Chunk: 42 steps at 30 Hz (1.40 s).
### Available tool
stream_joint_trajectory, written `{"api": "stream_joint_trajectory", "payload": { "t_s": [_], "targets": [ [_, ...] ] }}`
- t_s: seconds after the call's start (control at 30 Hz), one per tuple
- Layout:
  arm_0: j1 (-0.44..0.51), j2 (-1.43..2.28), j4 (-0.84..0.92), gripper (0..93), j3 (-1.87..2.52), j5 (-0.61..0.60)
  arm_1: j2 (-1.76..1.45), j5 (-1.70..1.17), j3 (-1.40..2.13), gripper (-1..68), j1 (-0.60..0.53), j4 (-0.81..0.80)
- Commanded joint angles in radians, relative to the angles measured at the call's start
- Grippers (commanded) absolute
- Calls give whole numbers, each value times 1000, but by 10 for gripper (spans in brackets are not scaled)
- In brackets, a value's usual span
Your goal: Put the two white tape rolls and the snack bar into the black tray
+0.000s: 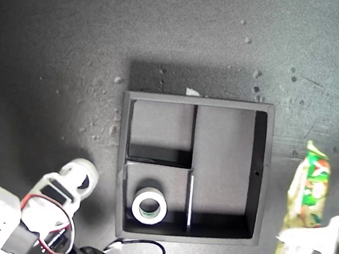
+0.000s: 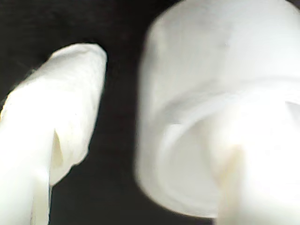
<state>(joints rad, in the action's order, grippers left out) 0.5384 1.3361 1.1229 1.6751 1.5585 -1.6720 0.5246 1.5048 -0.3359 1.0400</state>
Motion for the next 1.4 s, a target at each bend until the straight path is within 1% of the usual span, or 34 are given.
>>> {"api": "stream_joint_trajectory", "payload": {
  "t_s": [0.0,0.13,0.27,0.37,0.47,0.6,0.77,0.83,0.87,0.9,0.93,0.97,1.07,1.13,1.2,1.27,1.37],
  "targets": [
    [-29,21,2,0,20,26,141,-46,-204,-5,57,107],
    [-43,137,35,0,21,-6,342,-69,-373,-5,126,173],
    [-98,262,193,0,-49,-89,446,-89,-503,-5,169,178],
    [-170,304,318,0,-187,-209,515,-106,-594,-5,183,173],
    [-247,298,373,0,-368,-377,584,-120,-661,-5,189,176],
    [-322,201,413,0,-592,-551,618,-123,-678,-5,189,176],
    [-373,-20,430,0,-811,-675,620,-114,-640,-4,183,176],
    [-374,-153,482,0,-968,-709,620,-109,-629,-3,181,184],
    [-374,-238,537,0,-1089,-718,620,-106,-626,-1,181,193],
    [-374,-339,606,0,-1241,-726,620,-103,-624,24,183,206],
    [-377,-459,693,0,-1439,-732,620,-101,-623,74,184,218],
    [-383,-537,713,0,-1560,-750,620,-101,-623,124,186,232],
    [-410,-561,710,0,-1539,-741,620,-103,-634,274,181,273],
    [-416,-558,710,0,-1516,-733,620,-101,-653,338,175,311],
    [-417,-546,710,0,-1488,-726,620,-97,-686,366,170,357],
    [-422,-528,710,0,-1443,-718,618,-97,-733,367,170,411],
    [-428,-518,710,0,-1391,-706,607,-98,-871,351,173,517]
  ]
}}
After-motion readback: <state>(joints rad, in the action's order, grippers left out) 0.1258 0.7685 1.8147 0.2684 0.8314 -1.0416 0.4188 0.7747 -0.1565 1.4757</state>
